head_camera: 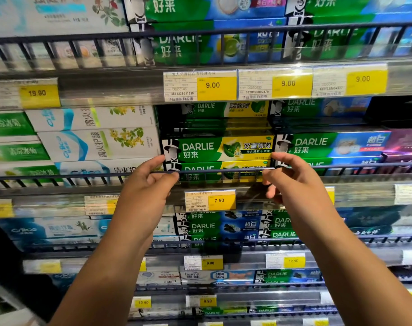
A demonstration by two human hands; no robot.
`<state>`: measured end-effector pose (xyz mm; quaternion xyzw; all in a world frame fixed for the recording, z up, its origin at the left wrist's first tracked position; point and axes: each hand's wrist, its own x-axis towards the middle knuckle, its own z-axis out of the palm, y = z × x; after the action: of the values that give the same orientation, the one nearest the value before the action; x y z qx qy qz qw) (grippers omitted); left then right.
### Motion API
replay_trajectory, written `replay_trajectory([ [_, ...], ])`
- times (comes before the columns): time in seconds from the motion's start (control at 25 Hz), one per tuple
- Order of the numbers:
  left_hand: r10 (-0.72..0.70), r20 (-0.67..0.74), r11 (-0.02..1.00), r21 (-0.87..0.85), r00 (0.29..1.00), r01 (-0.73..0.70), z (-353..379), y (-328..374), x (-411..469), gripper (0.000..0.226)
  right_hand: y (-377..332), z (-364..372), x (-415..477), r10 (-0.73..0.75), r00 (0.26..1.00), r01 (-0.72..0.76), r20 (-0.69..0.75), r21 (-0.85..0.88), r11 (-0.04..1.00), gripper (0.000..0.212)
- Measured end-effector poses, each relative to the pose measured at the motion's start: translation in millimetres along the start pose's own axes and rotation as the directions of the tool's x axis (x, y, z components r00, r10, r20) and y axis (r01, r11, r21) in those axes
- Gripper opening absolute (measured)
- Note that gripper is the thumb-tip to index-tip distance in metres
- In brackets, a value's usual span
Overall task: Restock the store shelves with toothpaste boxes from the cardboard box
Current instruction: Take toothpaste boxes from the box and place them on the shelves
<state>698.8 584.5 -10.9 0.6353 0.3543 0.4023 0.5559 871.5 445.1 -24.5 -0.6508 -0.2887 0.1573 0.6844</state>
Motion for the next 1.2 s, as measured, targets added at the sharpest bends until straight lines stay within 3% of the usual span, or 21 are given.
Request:
replay_trajectory([
  [0.16, 0.007, -0.004, 0.996, -0.092, 1.000, -0.007, -1.9, 2.1, -3.3, 0.040, -3.8, 0.5, -2.9, 0.025, 1.000, -0.025, 0.012, 0.000, 1.000, 0.038],
  [0.28, 0.147, -0.055, 0.978, -0.144, 0.988, -0.154, 4.2, 11.3, -22.9, 0.033, -9.1, -10.7, -11.0, -0.018, 0.997, 0.017, -0.071, -0.022, 1.000, 0.034],
  [0.36, 0.230, 0.096, 0.966, -0.140, 0.968, -0.215, 18.3, 17.1, -40.4, 0.032, -11.7, -25.6, -19.4, -0.069, 0.988, 0.065, -0.139, -0.031, 0.997, 0.031],
  [0.48, 0.215, 0.352, 0.975, -0.130, 0.911, -0.180, 49.8, 17.0, -57.4, 0.040, -10.1, -61.2, -26.9, -0.117, 0.972, 0.103, -0.203, -0.075, 0.992, 0.036],
  [0.6, 0.209, 0.420, 0.977, -0.131, 0.883, -0.168, 84.8, 16.2, -68.2, 0.044, -6.7, -100.7, -26.9, -0.128, 0.958, 0.117, -0.256, -0.058, 0.991, 0.042],
  [0.8, 0.201, 0.319, 0.978, -0.127, 0.926, -0.168, 142.7, 17.8, -71.9, 0.045, -5.9, -158.7, -6.9, -0.163, 0.960, 0.155, -0.227, -0.052, 0.987, 0.046],
  [1.04, 0.162, 0.108, 0.985, -0.082, 0.981, -0.153, 180.6, 25.7, -73.0, 0.049, -4.6, -192.9, 20.1, -0.204, 0.977, 0.196, -0.061, -0.114, 0.974, 0.050],
  [1.12, 0.147, 0.074, 0.987, -0.078, 0.986, -0.141, 181.6, 27.8, -72.9, 0.048, -5.7, -193.3, 28.6, -0.250, 0.967, 0.239, -0.039, -0.190, 0.952, 0.050],
  [1.2, 0.150, 0.054, 0.987, -0.062, 0.987, -0.147, 179.6, 30.1, -71.1, 0.050, -8.4, -191.5, 34.9, -0.363, 0.931, 0.326, -0.016, -0.405, 0.854, 0.053],
])
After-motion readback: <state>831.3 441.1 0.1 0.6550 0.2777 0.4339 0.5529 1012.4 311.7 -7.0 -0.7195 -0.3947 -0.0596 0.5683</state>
